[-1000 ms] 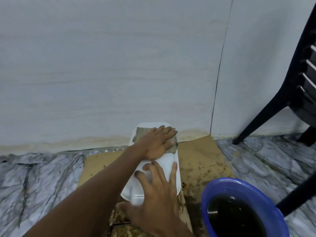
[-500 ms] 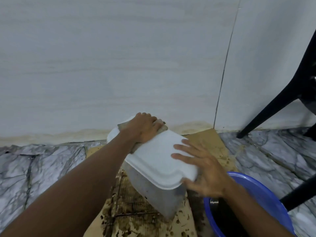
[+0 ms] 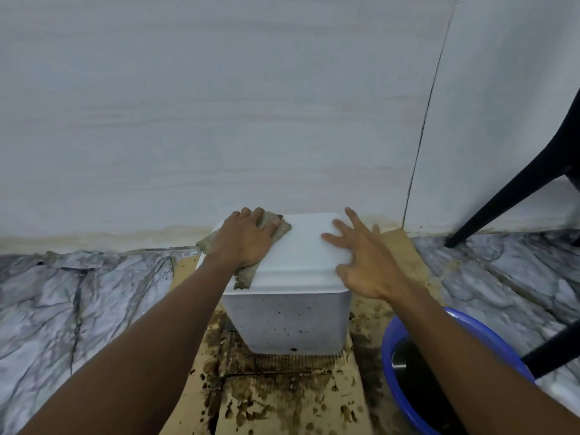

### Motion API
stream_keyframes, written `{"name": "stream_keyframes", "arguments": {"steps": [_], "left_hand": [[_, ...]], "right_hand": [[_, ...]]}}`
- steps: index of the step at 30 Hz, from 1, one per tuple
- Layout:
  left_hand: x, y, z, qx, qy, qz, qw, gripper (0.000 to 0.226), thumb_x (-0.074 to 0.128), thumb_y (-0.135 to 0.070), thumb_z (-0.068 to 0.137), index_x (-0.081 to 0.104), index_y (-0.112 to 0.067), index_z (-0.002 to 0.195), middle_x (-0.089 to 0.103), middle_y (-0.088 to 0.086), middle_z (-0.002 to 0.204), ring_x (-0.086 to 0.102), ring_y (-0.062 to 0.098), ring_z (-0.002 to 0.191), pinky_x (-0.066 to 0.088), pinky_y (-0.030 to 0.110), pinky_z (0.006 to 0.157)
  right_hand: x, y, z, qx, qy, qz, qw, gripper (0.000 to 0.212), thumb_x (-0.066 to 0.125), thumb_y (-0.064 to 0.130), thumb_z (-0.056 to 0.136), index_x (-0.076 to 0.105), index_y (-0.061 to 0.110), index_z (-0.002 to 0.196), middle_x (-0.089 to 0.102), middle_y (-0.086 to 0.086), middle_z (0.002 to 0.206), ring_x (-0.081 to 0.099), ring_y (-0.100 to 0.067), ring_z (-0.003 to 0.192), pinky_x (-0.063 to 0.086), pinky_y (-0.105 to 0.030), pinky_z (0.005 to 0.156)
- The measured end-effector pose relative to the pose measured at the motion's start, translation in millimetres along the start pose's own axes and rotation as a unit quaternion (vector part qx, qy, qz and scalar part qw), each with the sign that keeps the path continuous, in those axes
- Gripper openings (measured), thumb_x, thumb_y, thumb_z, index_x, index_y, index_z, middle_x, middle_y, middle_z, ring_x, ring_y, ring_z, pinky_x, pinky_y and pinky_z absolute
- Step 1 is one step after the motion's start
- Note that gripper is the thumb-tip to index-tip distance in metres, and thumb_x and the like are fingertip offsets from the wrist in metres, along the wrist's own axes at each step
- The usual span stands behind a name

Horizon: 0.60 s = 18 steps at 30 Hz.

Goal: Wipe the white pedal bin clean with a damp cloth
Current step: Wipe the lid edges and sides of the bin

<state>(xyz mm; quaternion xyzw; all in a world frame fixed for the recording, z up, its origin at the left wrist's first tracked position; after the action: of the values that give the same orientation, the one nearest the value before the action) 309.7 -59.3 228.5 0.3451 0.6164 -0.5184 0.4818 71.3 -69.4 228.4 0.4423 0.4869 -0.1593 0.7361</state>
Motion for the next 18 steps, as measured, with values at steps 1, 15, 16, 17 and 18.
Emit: {"name": "stream_keyframes", "arguments": {"steps": [1,15,16,17,18], "left_hand": [[1.3,1.8,-2.2,-0.003,-0.006,-0.001,1.000,0.063,0.028,-0.057,0.105,0.034,-0.019,0.155,0.040,0.008,0.156,0.034,0.029,0.143,0.028,0.042,0.117],[4.0,4.1,-26.4,0.042,-0.084,0.010,0.996,0.064,0.021,-0.057,0.108,0.030,-0.022,0.160,0.025,0.001,0.168,0.019,0.019,0.155,0.013,0.033,0.124],[1.9,3.0,-20.5,0.045,-0.099,0.009,0.994,0.062,0.021,-0.056,0.108,0.034,-0.022,0.159,0.030,0.001,0.167,0.023,0.018,0.154,0.016,0.033,0.123],[0.8,1.4,-13.7,0.051,-0.118,0.012,0.992,0.061,0.022,-0.054,0.108,0.039,-0.022,0.157,0.036,0.002,0.164,0.028,0.019,0.152,0.018,0.033,0.122],[0.6,0.2,-7.1,0.059,-0.142,0.018,0.988,0.059,0.024,-0.053,0.109,0.045,-0.021,0.153,0.042,0.002,0.160,0.034,0.019,0.149,0.021,0.033,0.121]], "right_hand": [[5.9,10.6,-7.5,-0.047,-0.008,-0.010,0.999,0.073,0.060,0.039,0.079,0.040,0.039,0.149,0.016,0.012,0.166,-0.016,-0.002,0.150,-0.013,-0.057,0.121],[39.6,-11.7,25.3,-0.130,-0.105,-0.155,0.974,0.090,0.084,0.022,0.073,0.041,0.029,0.151,0.039,-0.007,0.158,0.027,-0.034,0.150,-0.009,-0.076,0.109],[35.2,-16.4,33.2,-0.131,-0.099,-0.138,0.977,0.088,0.083,0.024,0.075,0.040,0.031,0.151,0.037,-0.004,0.159,0.025,-0.031,0.151,-0.010,-0.073,0.111],[28.7,-21.2,42.0,-0.125,-0.089,-0.119,0.981,0.086,0.083,0.028,0.077,0.038,0.034,0.151,0.035,-0.001,0.160,0.023,-0.029,0.151,-0.011,-0.070,0.113],[21.9,-26.2,52.3,-0.116,-0.079,-0.101,0.985,0.085,0.082,0.031,0.078,0.038,0.036,0.151,0.034,0.002,0.161,0.022,-0.026,0.152,-0.012,-0.066,0.115]]}}
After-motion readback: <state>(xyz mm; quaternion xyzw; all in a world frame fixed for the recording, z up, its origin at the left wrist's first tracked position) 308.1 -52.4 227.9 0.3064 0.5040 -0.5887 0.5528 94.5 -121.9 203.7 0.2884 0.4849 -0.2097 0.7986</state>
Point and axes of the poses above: each hand's wrist, its own z-axis towards the middle knuckle, its own x-axis out of the palm, y = z × x, the point moved 5 cm from there along z, towards the middle knuckle
